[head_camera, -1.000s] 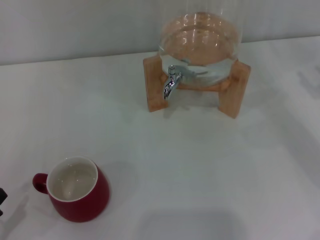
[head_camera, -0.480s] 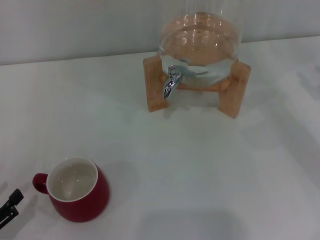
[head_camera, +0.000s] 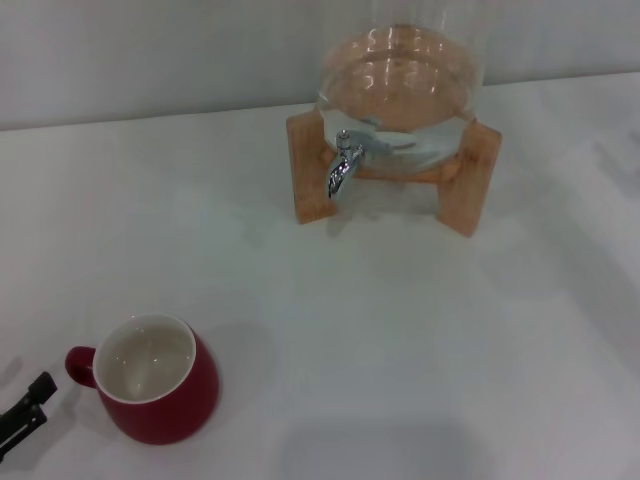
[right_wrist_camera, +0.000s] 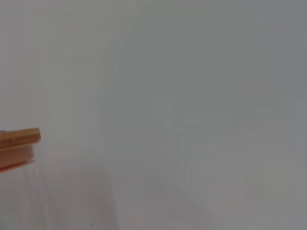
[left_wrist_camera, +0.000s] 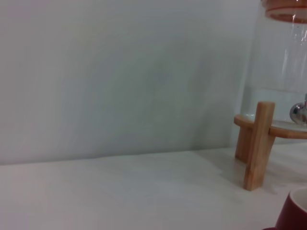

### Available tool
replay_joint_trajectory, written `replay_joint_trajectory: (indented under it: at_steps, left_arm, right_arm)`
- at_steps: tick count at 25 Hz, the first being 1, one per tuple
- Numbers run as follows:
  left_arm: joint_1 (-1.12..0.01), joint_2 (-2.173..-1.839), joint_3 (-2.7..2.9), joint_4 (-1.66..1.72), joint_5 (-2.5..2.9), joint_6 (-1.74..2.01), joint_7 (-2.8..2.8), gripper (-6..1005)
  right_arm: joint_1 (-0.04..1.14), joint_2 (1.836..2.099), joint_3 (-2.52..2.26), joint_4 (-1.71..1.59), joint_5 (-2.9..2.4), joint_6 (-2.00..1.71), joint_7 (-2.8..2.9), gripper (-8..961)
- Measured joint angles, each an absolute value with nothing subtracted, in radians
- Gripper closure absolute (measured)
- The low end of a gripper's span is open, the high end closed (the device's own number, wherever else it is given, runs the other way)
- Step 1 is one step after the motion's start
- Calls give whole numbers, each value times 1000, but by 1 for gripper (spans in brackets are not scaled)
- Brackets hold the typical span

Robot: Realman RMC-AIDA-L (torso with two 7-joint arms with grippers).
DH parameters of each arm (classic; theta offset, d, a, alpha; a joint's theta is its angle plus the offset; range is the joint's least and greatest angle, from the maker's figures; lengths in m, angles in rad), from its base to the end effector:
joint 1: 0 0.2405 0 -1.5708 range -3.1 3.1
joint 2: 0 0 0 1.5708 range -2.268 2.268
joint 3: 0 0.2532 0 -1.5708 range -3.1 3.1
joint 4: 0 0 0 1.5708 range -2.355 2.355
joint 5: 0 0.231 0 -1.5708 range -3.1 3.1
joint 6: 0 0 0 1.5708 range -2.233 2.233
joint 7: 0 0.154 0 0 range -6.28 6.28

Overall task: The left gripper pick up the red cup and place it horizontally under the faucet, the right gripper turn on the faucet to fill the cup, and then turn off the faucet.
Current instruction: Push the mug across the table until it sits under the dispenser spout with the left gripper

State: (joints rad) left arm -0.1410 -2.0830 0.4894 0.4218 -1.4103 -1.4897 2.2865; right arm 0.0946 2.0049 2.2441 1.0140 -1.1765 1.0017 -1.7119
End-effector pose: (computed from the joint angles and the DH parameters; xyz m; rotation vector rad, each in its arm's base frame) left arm -0.3935 0.2276 0.0000 -2.1456 -0.7026 -0.7223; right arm 0.3489 0.3381 0.1628 -1.7056 0.7132 0.8197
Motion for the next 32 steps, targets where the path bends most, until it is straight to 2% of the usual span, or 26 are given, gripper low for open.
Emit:
replay_joint_trajectory:
  at_steps: [8, 32]
  left_arm:
    - [-190, -2080, 489, 422, -1357, -1452, 2250, 119]
    - [-210, -2083, 491, 431, -1308, -1444, 2255, 120]
  right_arm:
    - [85, 2005, 2244, 1014, -1176, 1002, -1714, 321]
    - [86, 2005, 2255, 1007, -1175, 1004, -1724, 320]
